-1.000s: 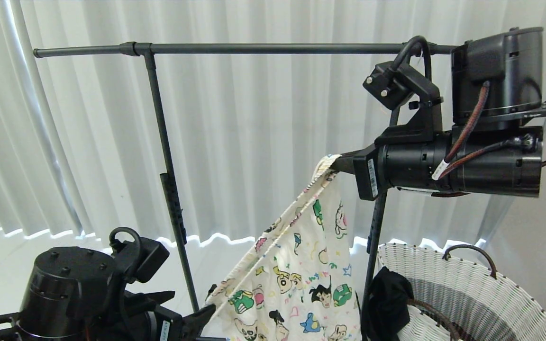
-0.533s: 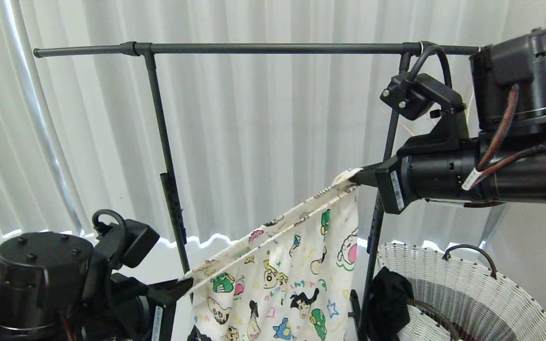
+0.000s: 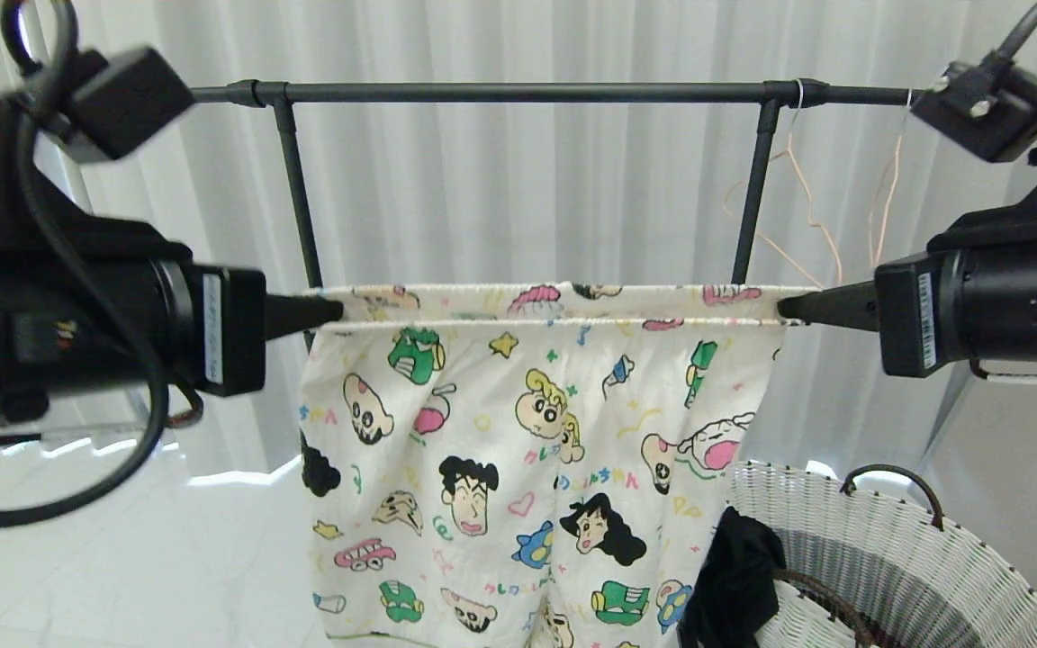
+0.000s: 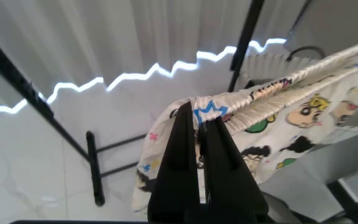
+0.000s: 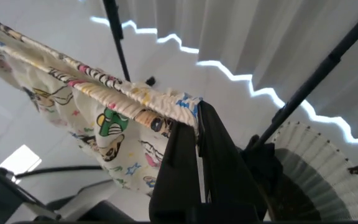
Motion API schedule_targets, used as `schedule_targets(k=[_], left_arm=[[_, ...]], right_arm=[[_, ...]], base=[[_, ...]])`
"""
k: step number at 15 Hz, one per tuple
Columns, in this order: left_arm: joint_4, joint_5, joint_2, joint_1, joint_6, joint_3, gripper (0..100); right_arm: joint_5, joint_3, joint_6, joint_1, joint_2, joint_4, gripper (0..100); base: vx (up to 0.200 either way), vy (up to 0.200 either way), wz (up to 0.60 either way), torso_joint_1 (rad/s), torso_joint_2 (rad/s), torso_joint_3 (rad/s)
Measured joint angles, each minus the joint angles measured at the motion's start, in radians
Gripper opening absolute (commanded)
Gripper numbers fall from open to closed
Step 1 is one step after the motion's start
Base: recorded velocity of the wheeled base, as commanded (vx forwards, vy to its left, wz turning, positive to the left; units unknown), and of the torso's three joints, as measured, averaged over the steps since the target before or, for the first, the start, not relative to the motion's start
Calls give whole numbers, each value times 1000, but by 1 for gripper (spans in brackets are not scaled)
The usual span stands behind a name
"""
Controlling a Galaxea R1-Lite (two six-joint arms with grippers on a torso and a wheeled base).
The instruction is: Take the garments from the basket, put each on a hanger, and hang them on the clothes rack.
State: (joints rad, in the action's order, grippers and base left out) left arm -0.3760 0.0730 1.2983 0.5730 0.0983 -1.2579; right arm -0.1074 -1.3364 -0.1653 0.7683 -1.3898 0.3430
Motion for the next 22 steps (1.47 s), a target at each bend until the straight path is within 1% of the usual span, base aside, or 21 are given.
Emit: schedule_targets(k=[1, 2, 3, 4, 7, 9, 11, 12, 15, 17, 19, 22], left_arm=[[-74, 0, 19, 24, -1, -116, 0], [-131, 2, 41, 51, -2, -208, 0], [-171, 5, 65, 77, -9, -276, 0], [-187, 8, 82, 96, -30, -305, 0], [-196, 24, 106, 124, -127, -297, 0], [-177, 54, 111, 123, -202, -257, 0], [-147, 57, 117, 122, -209, -241, 0], [-118, 50, 124, 122, -210, -237, 0], [-6, -35, 161, 122, -210, -234, 0], [21, -75, 187, 124, -211, -234, 0], [23, -84, 203, 127, -212, -236, 0], [23, -84, 202, 129, -211, -235, 0]], right_arm=[[-2, -20, 1, 0, 11, 2, 0], [-3, -47, 3, 0, 19, 1, 0], [-3, -71, 6, 0, 25, 1, 0], [-4, -89, 8, 0, 29, 2, 0], [-3, -108, 31, 1, 46, 38, 0], [2, -113, 40, 4, 78, 114, 0], [21, -116, 43, 32, 126, 204, 0], [34, -116, 43, 66, 154, 239, 0], [56, -111, 43, 202, 216, 302, 0], [58, -108, 42, 275, 229, 309, 0], [58, -107, 41, 311, 227, 310, 0], [57, -102, 41, 323, 224, 310, 0]], base=[[0, 0, 0, 0, 0, 0], [0, 0, 0, 0, 0, 0], [0, 0, 0, 0, 0, 0], [0, 0, 0, 0, 0, 0], [0, 0, 0, 0, 0, 0], [0, 0, 0, 0, 0, 0], [0, 0, 0, 0, 0, 0], [0, 0, 0, 0, 0, 0], [0, 0, 0, 0, 0, 0], [0, 0, 0, 0, 0, 0], [0, 0, 0, 0, 0, 0], [0, 0, 0, 0, 0, 0]])
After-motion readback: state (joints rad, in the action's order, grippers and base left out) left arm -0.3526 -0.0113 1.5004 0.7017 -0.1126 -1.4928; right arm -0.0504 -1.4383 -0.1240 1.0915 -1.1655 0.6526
